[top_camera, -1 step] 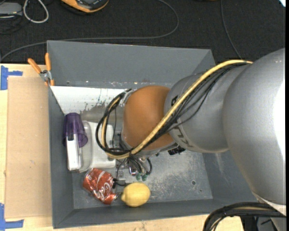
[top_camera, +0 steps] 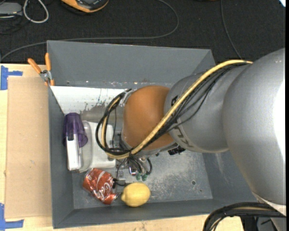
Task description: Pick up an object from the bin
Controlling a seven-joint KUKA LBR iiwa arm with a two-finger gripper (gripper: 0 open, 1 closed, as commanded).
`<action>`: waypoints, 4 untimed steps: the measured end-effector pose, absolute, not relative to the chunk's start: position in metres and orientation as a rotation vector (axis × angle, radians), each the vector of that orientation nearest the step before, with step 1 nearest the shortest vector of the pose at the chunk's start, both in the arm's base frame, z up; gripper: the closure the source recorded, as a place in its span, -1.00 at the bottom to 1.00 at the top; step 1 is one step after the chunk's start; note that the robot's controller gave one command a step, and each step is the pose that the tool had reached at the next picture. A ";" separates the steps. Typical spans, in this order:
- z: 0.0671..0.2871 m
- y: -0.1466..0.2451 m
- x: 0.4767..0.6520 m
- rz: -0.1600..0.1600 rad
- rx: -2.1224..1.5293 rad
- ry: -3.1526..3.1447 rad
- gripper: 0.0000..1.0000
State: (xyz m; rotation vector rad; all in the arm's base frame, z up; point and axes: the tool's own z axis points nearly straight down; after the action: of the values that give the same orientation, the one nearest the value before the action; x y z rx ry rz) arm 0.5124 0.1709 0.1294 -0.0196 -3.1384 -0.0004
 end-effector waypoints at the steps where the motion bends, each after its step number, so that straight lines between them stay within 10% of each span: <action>1: 0.078 0.196 0.511 -0.003 0.213 -3.134 -1.00; 2: 0.072 0.195 0.499 -0.005 0.283 -3.138 1.00; 3: 0.072 0.195 0.499 -0.006 0.281 -3.138 1.00; 4: 0.155 0.185 0.488 -0.002 0.271 -3.130 1.00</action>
Offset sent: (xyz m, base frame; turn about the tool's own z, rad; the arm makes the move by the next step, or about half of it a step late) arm -0.0174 0.0240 -0.0594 -0.1967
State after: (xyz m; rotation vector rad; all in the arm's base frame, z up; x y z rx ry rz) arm 0.4883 0.1849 0.1552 0.2712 -3.1300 -0.0018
